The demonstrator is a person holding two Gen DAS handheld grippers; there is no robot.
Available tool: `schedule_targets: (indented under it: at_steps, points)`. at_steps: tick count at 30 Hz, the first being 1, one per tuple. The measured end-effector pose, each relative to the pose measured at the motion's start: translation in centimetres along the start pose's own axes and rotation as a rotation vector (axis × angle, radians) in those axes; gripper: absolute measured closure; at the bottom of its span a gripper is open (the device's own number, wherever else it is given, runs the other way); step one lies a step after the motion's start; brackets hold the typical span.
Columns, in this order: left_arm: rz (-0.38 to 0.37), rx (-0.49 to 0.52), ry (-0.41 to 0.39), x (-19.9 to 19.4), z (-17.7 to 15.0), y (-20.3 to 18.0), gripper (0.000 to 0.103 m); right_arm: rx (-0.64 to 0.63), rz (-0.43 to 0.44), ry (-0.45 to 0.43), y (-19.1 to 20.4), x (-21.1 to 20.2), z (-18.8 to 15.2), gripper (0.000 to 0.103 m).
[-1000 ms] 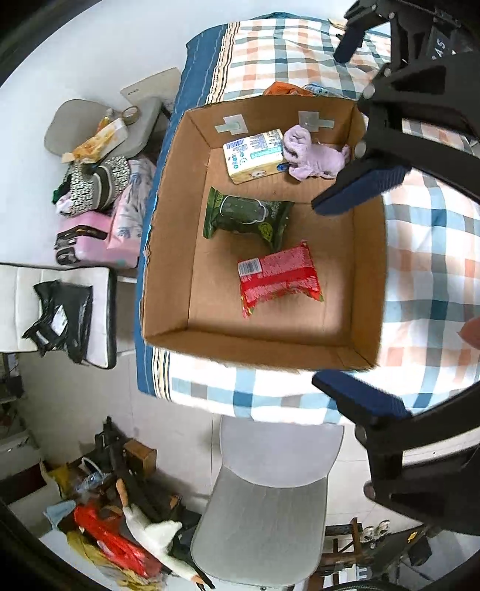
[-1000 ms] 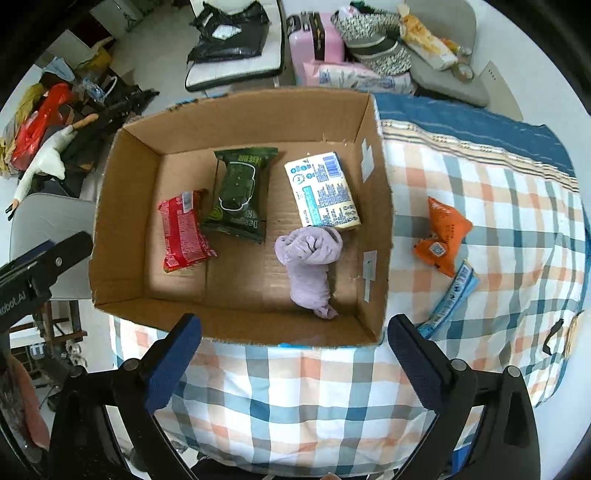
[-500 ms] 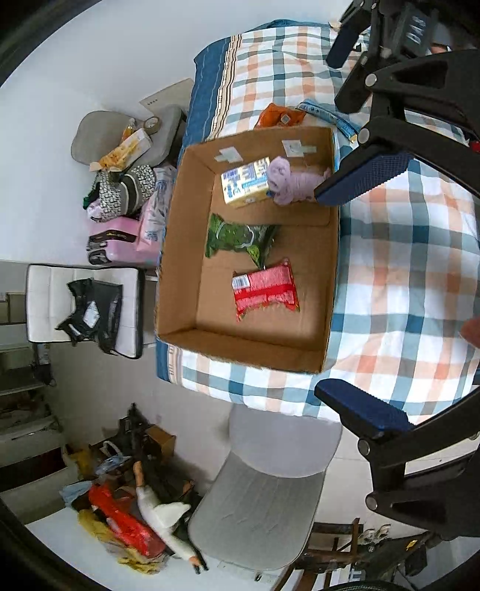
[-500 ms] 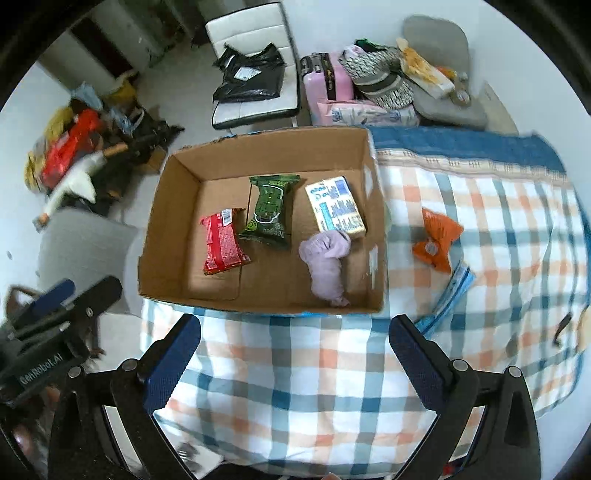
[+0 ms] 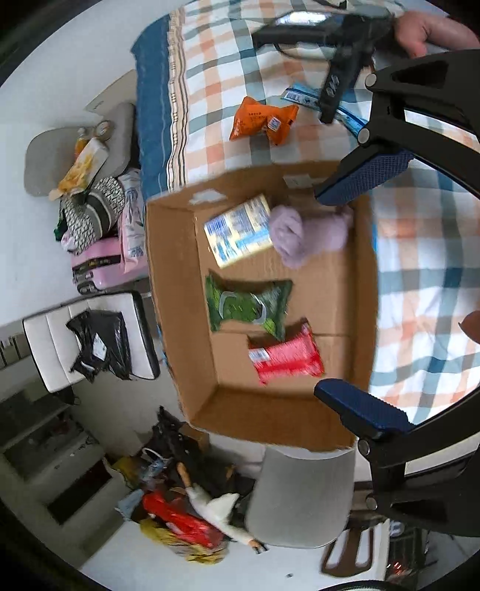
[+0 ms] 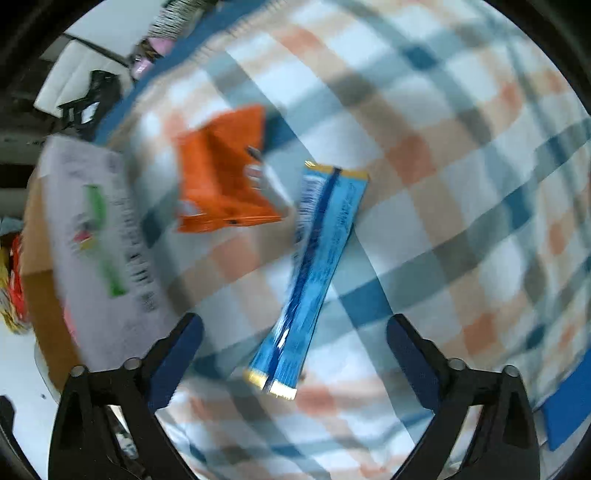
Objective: Organize soft objects
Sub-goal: 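Grasp the orange snack bag with the left tool while the right tool grasps the blue stick pack, then carry the orange bag and blue stick pack into the box and release both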
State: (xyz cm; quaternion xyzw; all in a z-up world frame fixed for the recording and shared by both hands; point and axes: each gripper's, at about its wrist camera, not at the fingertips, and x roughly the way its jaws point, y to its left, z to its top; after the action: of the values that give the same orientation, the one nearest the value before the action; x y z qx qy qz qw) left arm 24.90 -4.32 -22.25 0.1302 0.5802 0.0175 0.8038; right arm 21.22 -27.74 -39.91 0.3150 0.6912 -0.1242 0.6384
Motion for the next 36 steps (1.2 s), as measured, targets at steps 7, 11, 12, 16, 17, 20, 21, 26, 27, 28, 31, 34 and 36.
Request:
schedule_targets:
  at_steps: [7,11,12,16,17,20,21,26,27,28,31,34,36]
  points:
    - [-0.032,0.083,0.043,0.9,3.0,-6.6,0.007,-0.063,-0.05,0.054,-1.4,1.0,1.0,0.084]
    - [-0.123,0.114,0.129,2.6,4.3,-10.8,0.007,-0.107,-0.07,0.046,-4.4,-2.1,2.4,0.085]
    - [-0.153,0.124,0.167,3.7,4.6,-12.3,0.007,-0.114,-0.073,0.041,-5.2,-2.9,2.8,0.085]
    - [-0.206,0.16,0.281,7.5,5.6,-16.8,0.007,-0.136,-0.133,0.024,-9.3,-5.6,5.6,0.085]
    - [-0.214,0.161,0.311,8.7,5.8,-17.8,0.007,-0.14,-0.152,0.025,-10.1,-5.7,6.2,0.085]
    - [-0.204,0.177,0.376,11.8,6.3,-20.5,0.007,-0.146,-0.181,0.054,-12.4,-5.2,8.9,0.085]
    - [-0.193,0.19,0.385,12.8,6.5,-21.4,0.007,-0.141,-0.177,0.06,-12.9,-4.9,9.5,0.085]
    - [-0.175,0.251,0.462,17.2,6.7,-24.7,0.033,-0.152,-0.133,0.108,-14.0,-3.3,10.9,0.075]
    - [-0.169,0.252,0.475,17.7,6.5,-24.9,0.056,-0.149,-0.124,0.106,-14.2,-3.4,10.9,0.065]
    - [-0.173,0.246,0.49,18.1,6.3,-25.0,0.057,-0.145,-0.116,0.099,-14.4,-3.7,10.9,0.054]
    - [-0.189,0.223,0.476,17.7,5.7,-25.0,0.058,-0.151,-0.109,0.104,-15.4,-4.1,11.0,0.046]
    - [-0.227,0.199,0.514,17.5,4.1,-25.1,0.058,-0.133,-0.111,0.125,-17.2,-3.4,9.9,0.046]
    - [-0.219,0.209,0.516,17.6,3.0,-25.7,0.057,-0.118,-0.111,0.119,-17.6,-3.1,10.2,0.046]
